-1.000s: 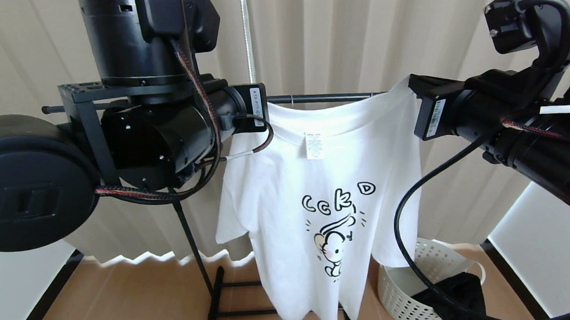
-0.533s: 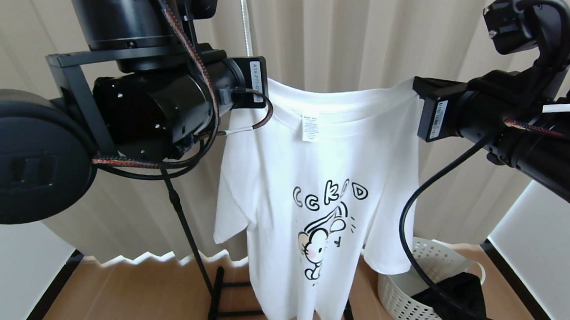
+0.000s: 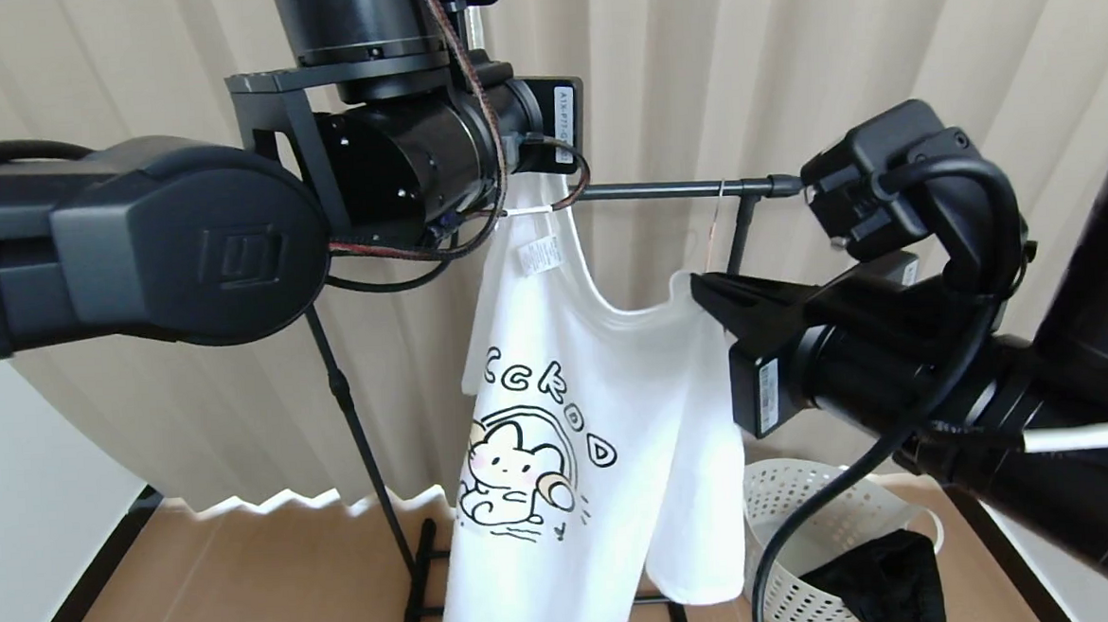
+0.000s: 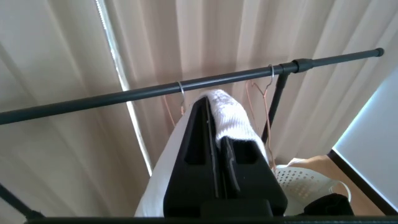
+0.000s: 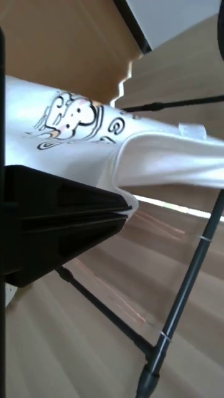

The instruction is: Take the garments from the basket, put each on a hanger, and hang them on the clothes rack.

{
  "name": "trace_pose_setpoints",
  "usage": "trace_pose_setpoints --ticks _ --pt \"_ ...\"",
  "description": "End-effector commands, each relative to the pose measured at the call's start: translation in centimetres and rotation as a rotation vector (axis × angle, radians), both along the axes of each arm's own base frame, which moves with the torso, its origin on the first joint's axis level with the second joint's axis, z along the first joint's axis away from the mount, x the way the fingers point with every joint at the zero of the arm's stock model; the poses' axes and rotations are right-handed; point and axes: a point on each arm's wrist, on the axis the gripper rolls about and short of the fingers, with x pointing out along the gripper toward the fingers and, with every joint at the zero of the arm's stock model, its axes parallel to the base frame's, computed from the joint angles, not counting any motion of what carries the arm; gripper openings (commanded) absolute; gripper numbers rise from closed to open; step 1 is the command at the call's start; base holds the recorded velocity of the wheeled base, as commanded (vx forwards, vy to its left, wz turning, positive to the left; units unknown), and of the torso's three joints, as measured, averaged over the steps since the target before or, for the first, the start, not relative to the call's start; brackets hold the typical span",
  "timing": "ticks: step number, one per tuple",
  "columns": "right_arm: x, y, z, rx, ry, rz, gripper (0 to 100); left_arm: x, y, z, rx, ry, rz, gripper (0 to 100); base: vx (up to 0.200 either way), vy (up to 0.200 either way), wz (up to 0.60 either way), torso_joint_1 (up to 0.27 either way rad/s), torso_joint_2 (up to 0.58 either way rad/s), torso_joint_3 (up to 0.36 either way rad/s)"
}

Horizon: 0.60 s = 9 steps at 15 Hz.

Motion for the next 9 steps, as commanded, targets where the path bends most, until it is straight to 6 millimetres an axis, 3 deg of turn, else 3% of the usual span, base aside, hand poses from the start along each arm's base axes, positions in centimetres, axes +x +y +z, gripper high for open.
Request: trace_pose_setpoints --ticks 1,4,9 --pt "-1.0 2.1 -1.5 -0.020 0.039 0.076 0 0.8 -0.7 -1.1 0.017 0.017 -0.042 0 0.000 0.000 0.00 0.000 0.00 0.000" --pt "-2.6 5.0 -2.3 0.059 0.108 0.166 0 0.6 -0.9 -0.9 0.005 0.010 -0.148 0 0.000 0.000 0.00 0.000 0.00 0.000" --pt "-2.2 5.8 -2.2 0.126 0.073 0.162 0 0.6 -0.9 -1.3 0.003 0.007 -0.148 0 0.000 0.000 0.00 0.000 0.00 0.000"
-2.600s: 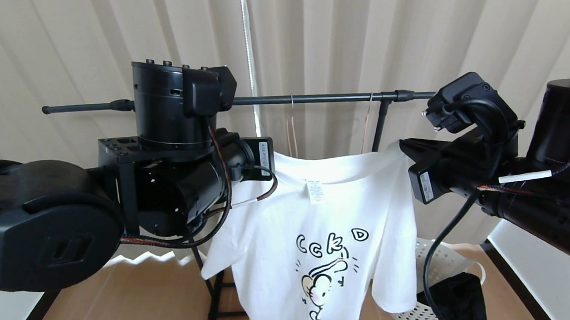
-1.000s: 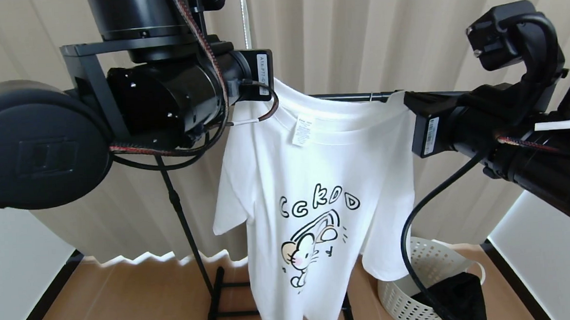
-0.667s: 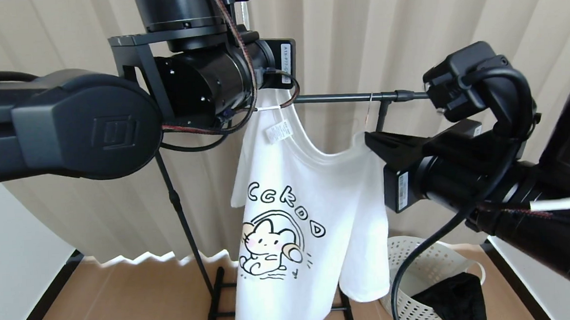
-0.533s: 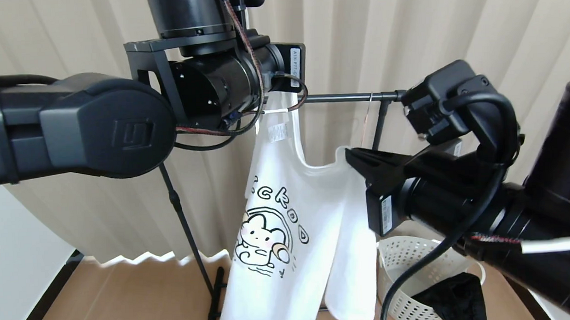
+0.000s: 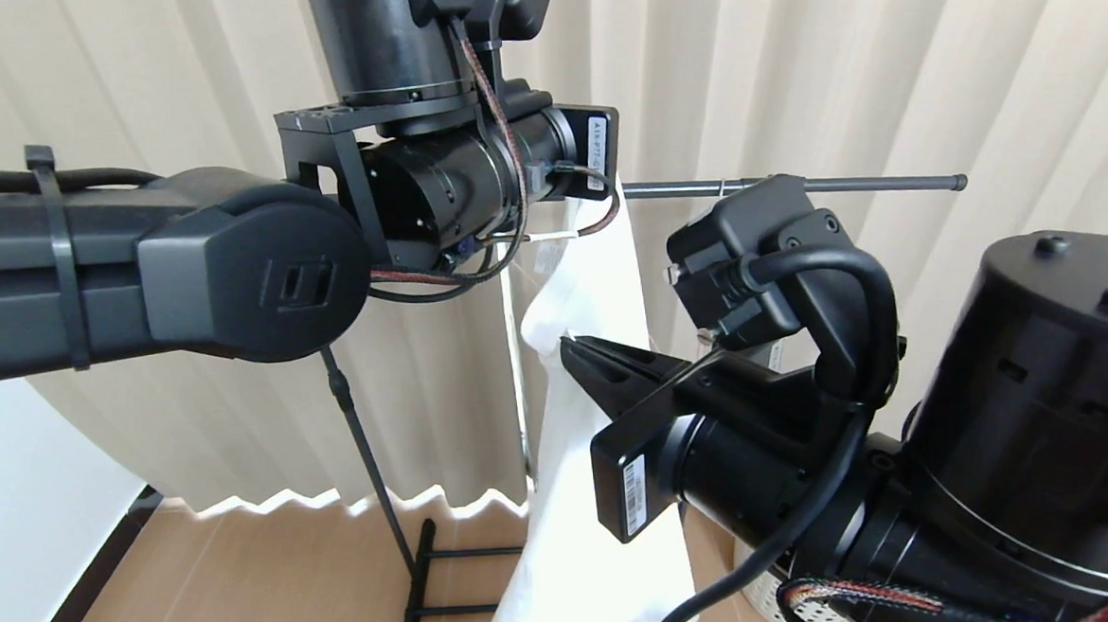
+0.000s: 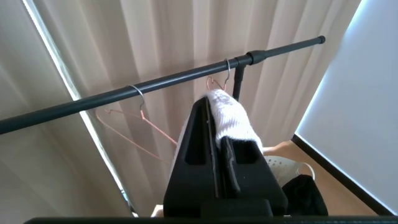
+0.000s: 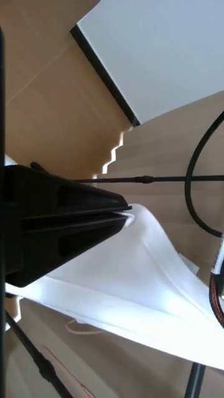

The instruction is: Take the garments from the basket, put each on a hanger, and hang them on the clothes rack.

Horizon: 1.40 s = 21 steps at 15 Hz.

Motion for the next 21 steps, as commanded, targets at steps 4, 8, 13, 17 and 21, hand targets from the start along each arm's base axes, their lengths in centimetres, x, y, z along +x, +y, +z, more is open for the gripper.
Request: trace_pose_setpoints --ticks 4,8,13,17,21 --pt "2.2 -1.3 -1.0 -0.099 -0.021 -0.088 0 0.1 0.9 0.3 -0.003 0.002 0.088 0 0.000 0.000 0.00 0.000 0.00 0.000" --pt "6.8 -5.1 -1.5 -0.242 -0.067 -0.314 0 -0.3 2.7 0.3 0.005 0.018 0.221 0 0.000 0.000 0.00 0.000 0.00 0.000" --pt "11.6 -5.7 -0.8 -0.174 -0.067 -0.443 0 -4.3 4.6 -4.1 0.121 0.146 0.216 0 0.000 0.000 0.00 0.000 0.00 0.000" --pt "14.7 -3.3 -0.7 0.006 -0.027 -0.527 0 -9.2 3.1 -7.6 0.207 0.228 0.078 0 0.000 0.000 0.00 0.000 0.00 0.000" --pt "14.1 -2.3 0.3 0.088 -0.026 -0.496 0 -12.2 0.3 -10.6 0.251 0.304 -0.053 0 0.000 0.000 0.00 0.000 0.00 0.000"
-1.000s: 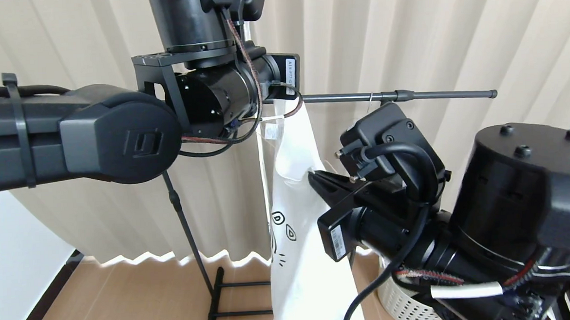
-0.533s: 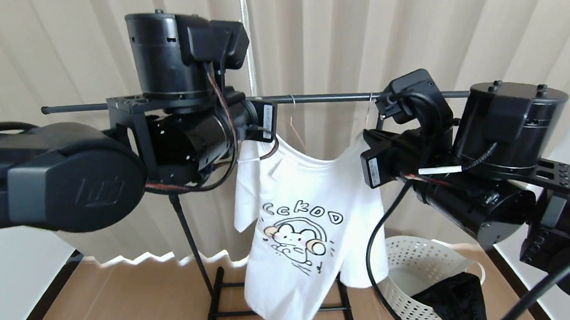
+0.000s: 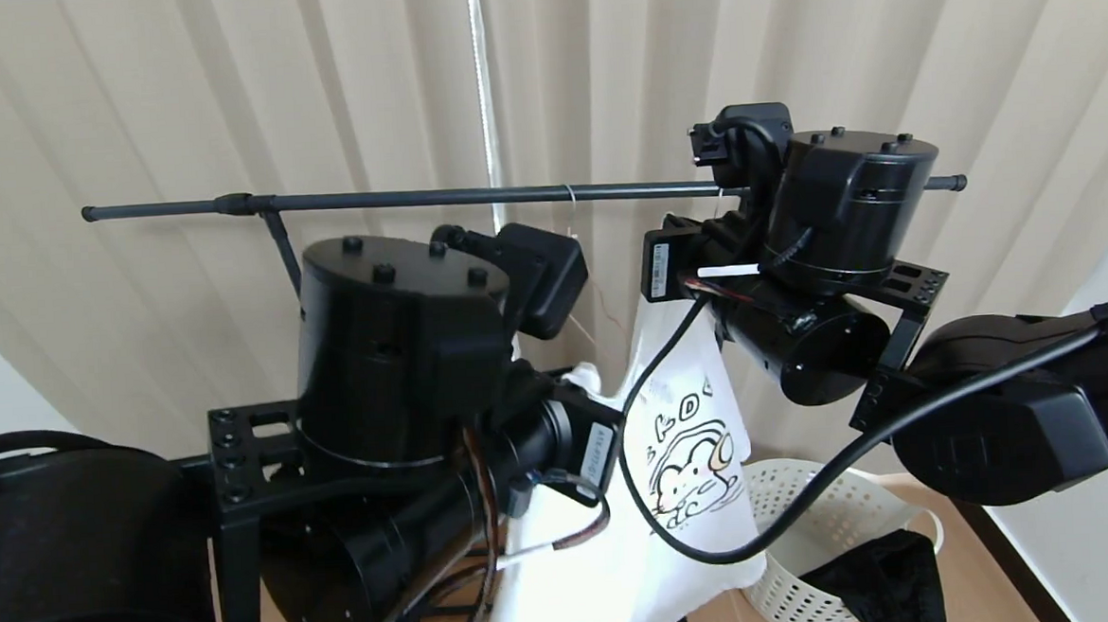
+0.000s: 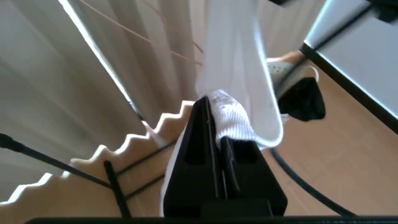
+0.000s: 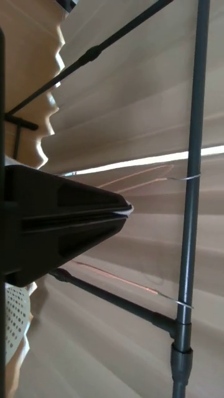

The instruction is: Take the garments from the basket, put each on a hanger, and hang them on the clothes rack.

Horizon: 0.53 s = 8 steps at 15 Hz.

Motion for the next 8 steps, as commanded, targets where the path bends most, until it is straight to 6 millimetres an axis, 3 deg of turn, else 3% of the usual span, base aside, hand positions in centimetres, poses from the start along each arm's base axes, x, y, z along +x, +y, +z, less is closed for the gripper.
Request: trace_pose_setpoints --ticks 1,5,8 --pt "-0.1 0.6 -0.2 0.001 0.002 0.018 0 -0.9 -1.7 -1.4 0.017 0.023 -0.053 0 0.000 0.000 0.00 0.000 0.00 0.000" --pt "-0.5 1.0 -0.1 0.020 -0.018 0.027 0 -0.4 -4.0 -2.0 -0.059 -0.017 -0.067 0 0.000 0.000 0.00 0.000 0.00 0.000" --pt "-0.6 0.8 -0.3 0.009 -0.012 0.024 0 -0.3 -3.9 -1.8 -0.062 -0.022 -0.056 0 0.000 0.000 0.00 0.000 0.00 0.000"
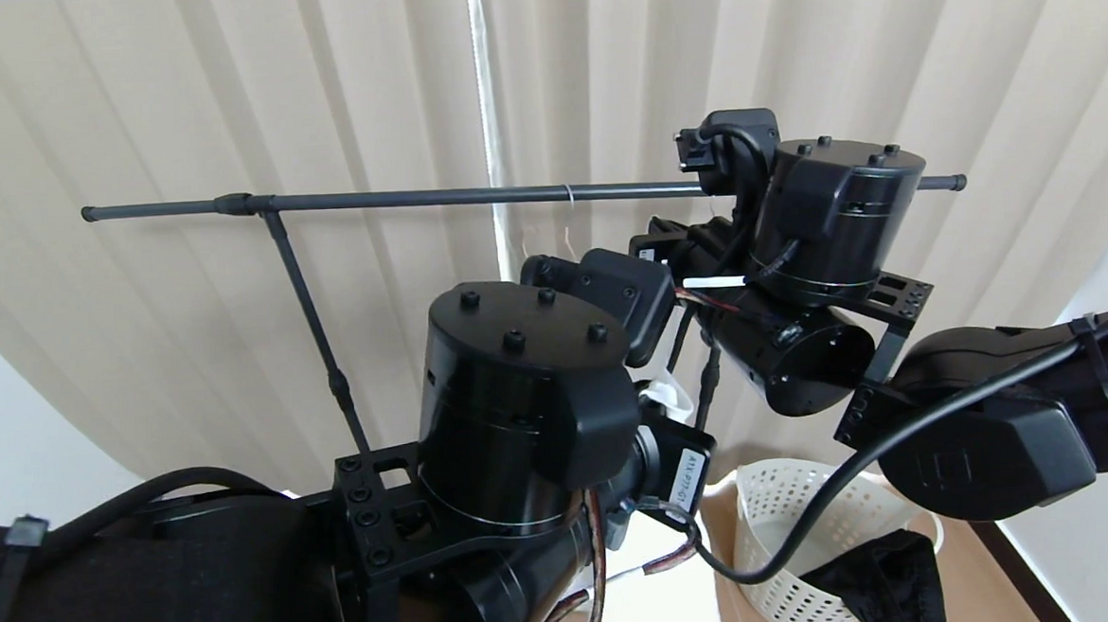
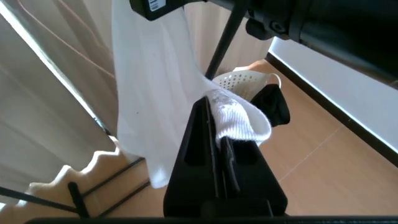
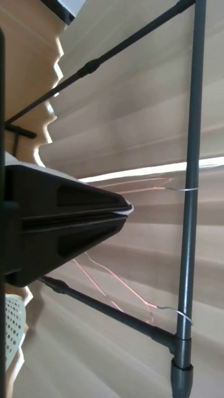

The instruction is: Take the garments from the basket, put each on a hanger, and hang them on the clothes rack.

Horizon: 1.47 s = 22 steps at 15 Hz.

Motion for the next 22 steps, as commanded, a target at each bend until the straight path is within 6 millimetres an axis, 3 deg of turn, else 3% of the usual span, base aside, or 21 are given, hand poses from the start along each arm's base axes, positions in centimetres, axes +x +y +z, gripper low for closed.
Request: trace_pose_setpoints --ticks 1,5,8,9,11,15,16,19,22 --pt "-0.2 -0.3 0.1 -0.004 0.000 -0.003 0 0.2 0.3 -0.1 0.006 -0.001 0.025 0 0.000 0.000 0.00 0.000 0.00 0.000" --pt "-0.3 -2.5 0.7 -0.076 -0.014 -0.047 0 1.4 4.7 1.0 -0.008 -0.020 0.162 0 0.000 0.000 0.00 0.000 0.00 0.000" --pt "-0.8 -3.7 1.3 -0.108 -0.018 -0.065 0 4.3 7.9 1.6 -0.017 -0.038 0.294 0 0.000 0.000 0.00 0.000 0.00 0.000" --pt "-1.3 -4.6 1.1 -0.169 -0.015 -0.072 0 7.0 8.2 2.1 -0.034 -0.053 0.360 0 0.000 0.000 0.00 0.000 0.00 0.000" --pt "-1.7 -4.8 0.7 -0.203 -0.007 -0.071 0 9.5 7.7 4.1 -0.094 -0.102 0.400 0 0.000 0.000 0.00 0.000 0.00 0.000" --pt "-1.9 -5.0 -0.5 -0.277 0.017 -0.068 0 11.4 6.1 5.2 -0.133 -0.138 0.397 0 0.000 0.000 0.00 0.000 0.00 0.000" --pt "-1.9 -5.0 -0.7 -0.279 0.019 -0.068 100 11.5 5.9 5.3 -0.136 -0.143 0.396 0 0.000 0.000 0.00 0.000 0.00 0.000" --pt "-2.5 -5.7 -1.9 -0.392 0.059 -0.061 100 12.5 5.2 8.2 -0.154 -0.242 0.393 0 0.000 0.000 0.00 0.000 0.00 0.000" --pt "-3.6 -6.3 -3.0 -0.473 0.069 0.053 100 12.7 4.3 8.5 -0.139 -0.267 0.378 0 0.000 0.000 0.00 0.000 0.00 0.000"
